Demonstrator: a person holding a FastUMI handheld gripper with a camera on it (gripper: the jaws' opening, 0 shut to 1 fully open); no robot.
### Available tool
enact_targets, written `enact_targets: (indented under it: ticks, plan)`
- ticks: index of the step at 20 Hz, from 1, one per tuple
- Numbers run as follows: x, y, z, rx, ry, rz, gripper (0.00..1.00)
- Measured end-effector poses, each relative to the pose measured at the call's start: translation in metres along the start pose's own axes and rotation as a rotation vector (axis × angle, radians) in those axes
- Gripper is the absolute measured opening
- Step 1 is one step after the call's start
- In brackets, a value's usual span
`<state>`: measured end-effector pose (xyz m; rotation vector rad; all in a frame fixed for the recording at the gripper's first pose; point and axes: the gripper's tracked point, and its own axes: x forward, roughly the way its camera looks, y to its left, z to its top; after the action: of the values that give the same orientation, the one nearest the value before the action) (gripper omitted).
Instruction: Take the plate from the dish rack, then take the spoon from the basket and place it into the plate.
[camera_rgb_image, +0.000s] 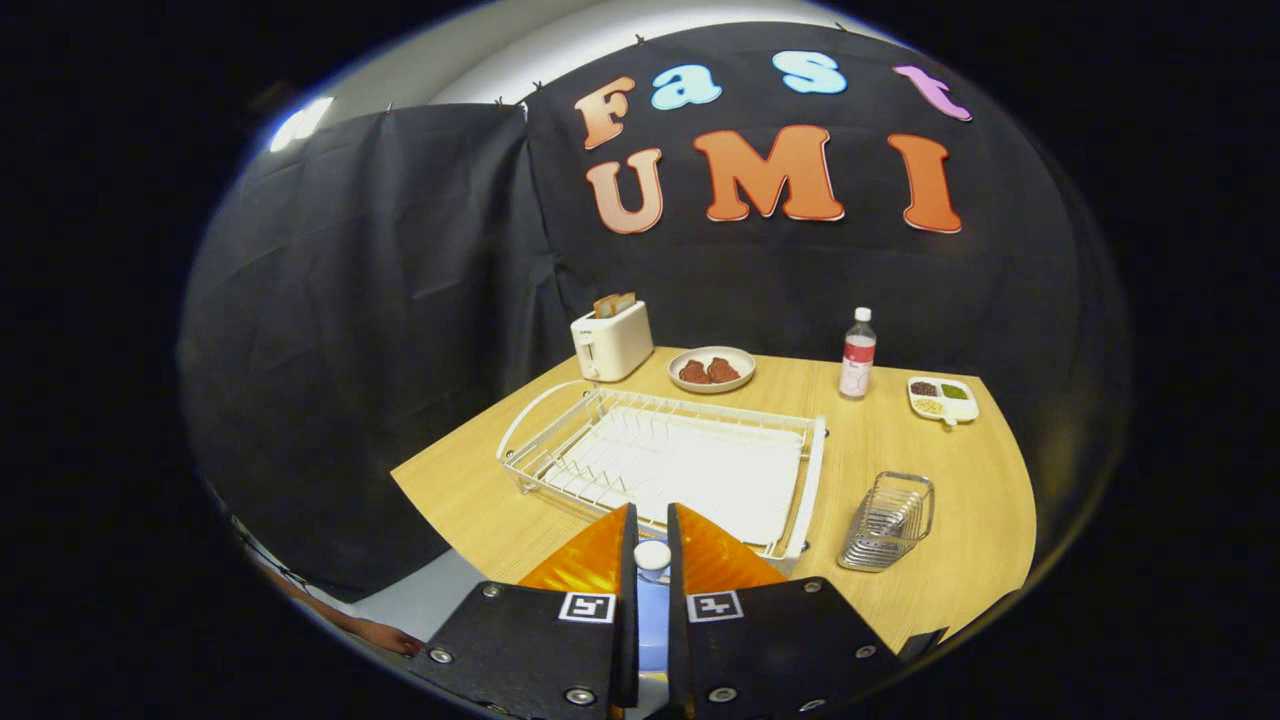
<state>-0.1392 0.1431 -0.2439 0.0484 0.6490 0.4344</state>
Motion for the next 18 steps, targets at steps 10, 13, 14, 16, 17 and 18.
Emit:
enact_targets:
  ticks: [10,13,14,16,17,18]
  plan:
    - [0.045,0.024,-0.033,-0.125,0.029,0.101,0.13]
    - [0.045,0.019,-0.036,-0.142,-0.015,0.108,0.13]
    - [0.043,0.016,-0.037,-0.148,-0.021,0.108,0.14]
    - [0.041,0.007,-0.047,-0.128,-0.016,0.101,0.14]
    - [0.04,0.005,-0.05,-0.115,-0.007,0.1,0.14]
    - [0.038,0.001,-0.056,-0.105,0.009,0.098,0.14]
